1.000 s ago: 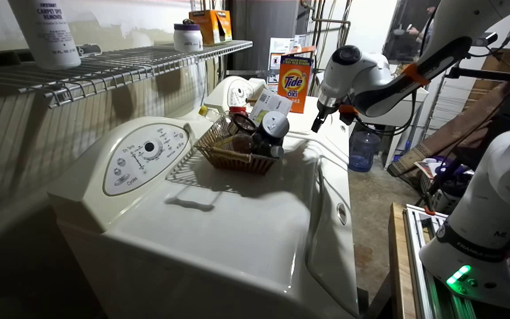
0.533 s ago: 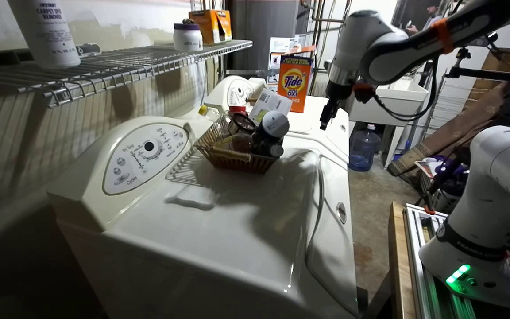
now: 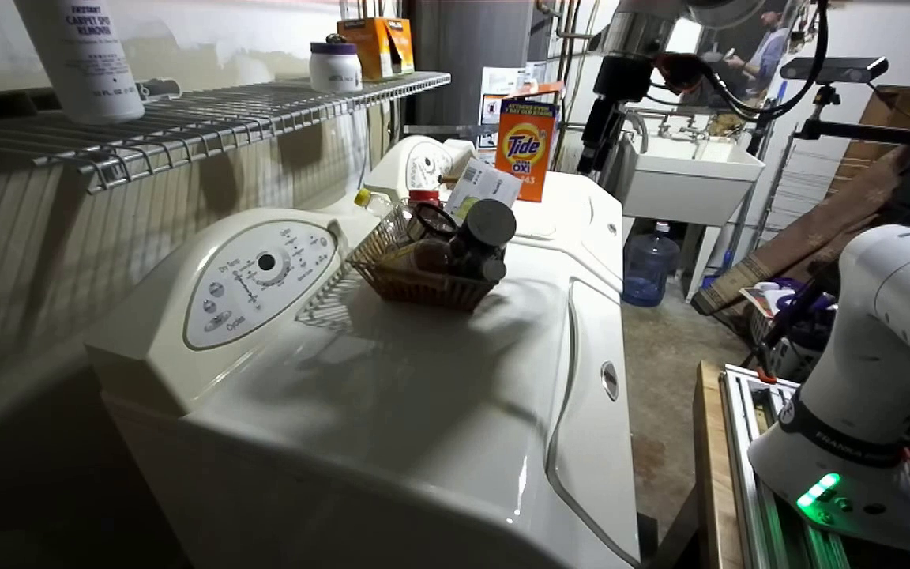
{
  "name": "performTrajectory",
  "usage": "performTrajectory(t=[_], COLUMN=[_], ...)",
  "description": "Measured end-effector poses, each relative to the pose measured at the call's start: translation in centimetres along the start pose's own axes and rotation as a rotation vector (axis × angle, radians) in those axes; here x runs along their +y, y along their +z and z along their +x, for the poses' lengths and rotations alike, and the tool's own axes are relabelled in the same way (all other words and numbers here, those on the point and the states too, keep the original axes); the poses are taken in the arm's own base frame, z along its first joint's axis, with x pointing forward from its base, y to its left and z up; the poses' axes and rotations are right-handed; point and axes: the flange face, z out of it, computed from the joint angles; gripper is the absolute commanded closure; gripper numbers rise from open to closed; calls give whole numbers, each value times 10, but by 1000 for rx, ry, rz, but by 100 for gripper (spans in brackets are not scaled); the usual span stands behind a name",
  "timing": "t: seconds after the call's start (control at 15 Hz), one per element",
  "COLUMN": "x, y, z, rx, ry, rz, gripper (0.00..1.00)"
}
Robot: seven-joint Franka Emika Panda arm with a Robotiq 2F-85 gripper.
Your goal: Close the open compartment of the washing machine on the right
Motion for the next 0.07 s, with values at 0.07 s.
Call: performTrajectory(t=[0.07], x=[-1], y=[-1], z=[0], rx=[1], ry=[-1], rz=[5], gripper=[0])
